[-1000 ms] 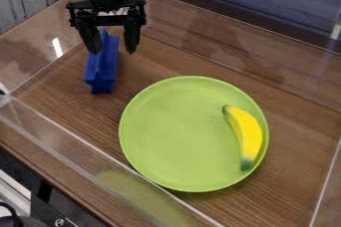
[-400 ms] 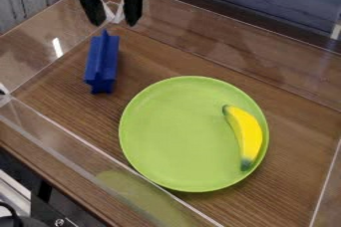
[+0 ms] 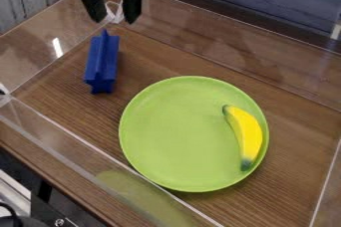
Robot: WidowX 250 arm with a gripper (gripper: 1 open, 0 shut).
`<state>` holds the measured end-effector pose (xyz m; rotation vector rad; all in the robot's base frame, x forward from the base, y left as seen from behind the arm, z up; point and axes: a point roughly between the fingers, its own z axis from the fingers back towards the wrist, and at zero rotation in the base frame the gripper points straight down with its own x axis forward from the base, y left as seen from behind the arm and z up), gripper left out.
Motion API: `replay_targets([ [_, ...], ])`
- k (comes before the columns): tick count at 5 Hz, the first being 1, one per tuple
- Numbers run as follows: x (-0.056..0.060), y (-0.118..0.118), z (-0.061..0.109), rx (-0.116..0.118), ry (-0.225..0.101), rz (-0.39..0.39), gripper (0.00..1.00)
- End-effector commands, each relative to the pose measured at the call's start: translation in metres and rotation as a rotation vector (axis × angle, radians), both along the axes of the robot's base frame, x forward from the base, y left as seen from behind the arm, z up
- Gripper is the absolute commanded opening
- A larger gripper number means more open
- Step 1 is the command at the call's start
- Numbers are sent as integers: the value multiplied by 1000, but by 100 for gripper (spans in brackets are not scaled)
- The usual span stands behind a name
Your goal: Remove the blue object from inside the green plate and put it on the table
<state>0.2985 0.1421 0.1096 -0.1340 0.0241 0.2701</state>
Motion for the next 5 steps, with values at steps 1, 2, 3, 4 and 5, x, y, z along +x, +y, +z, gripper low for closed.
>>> replay_targets([
  [1,4,8,26,39,-58,-39,100],
  [2,4,16,8,41,-53,-71,100],
  [3,3,24,-9,42,-50,-105,100],
  [4,-1,30,-10,43,-53,-104,100],
  [5,-6,35,-11,48,-57,-104,100],
])
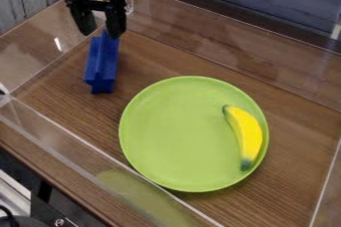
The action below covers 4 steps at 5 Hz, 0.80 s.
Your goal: Remove the blue object from inside the green plate and put it on the table
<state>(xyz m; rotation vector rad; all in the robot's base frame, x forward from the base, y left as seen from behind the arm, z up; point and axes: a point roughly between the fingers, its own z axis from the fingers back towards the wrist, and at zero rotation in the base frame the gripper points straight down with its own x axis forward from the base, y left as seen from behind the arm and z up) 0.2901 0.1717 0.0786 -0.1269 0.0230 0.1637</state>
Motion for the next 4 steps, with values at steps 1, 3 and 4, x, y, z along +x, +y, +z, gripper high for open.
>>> replay_targets([
  [1,-4,4,19,42,-55,46,100],
  [3,-14,2,22,44,-64,105,100],
  [4,-18,1,26,42,-66,122,100],
])
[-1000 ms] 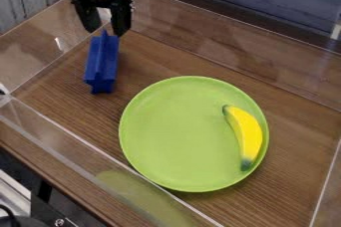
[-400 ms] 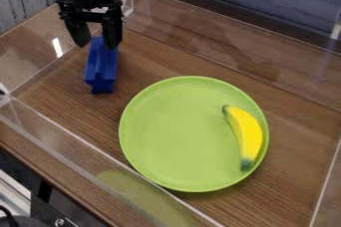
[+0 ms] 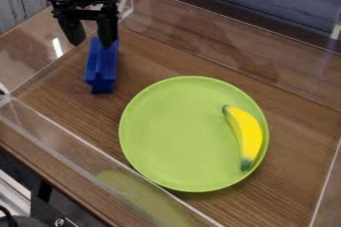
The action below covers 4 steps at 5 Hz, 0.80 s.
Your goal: Remove the blue object from inside the green plate and put it on the table
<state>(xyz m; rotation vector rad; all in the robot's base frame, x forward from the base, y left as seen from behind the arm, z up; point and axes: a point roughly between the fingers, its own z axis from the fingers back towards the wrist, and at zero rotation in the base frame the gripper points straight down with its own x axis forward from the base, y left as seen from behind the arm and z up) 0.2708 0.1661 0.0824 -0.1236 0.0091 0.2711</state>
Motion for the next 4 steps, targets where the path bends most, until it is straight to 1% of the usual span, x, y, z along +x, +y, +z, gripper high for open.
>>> replay_targets([
  [1,5,-4,22,38,-60,18,100],
  [2,9,-16,22,36,-63,23,100],
  [4,16,-8,25,32,-67,-19,100],
])
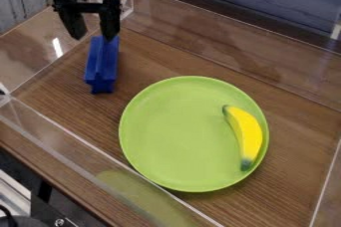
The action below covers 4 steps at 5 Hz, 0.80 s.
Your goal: Remove the blue object from inside the green plate and put it on the table
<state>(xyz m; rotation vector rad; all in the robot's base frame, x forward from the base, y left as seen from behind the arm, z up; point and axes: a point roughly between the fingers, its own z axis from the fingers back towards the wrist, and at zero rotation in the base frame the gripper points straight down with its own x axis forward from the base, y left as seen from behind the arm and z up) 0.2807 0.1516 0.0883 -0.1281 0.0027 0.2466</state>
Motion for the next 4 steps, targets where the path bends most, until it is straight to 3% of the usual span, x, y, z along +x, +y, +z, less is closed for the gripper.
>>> replay_targets([
  [1,16,10,29,41,-63,48,100],
  [2,26,14,31,42,-62,91,100],
  [4,29,8,28,42,-56,100,100],
])
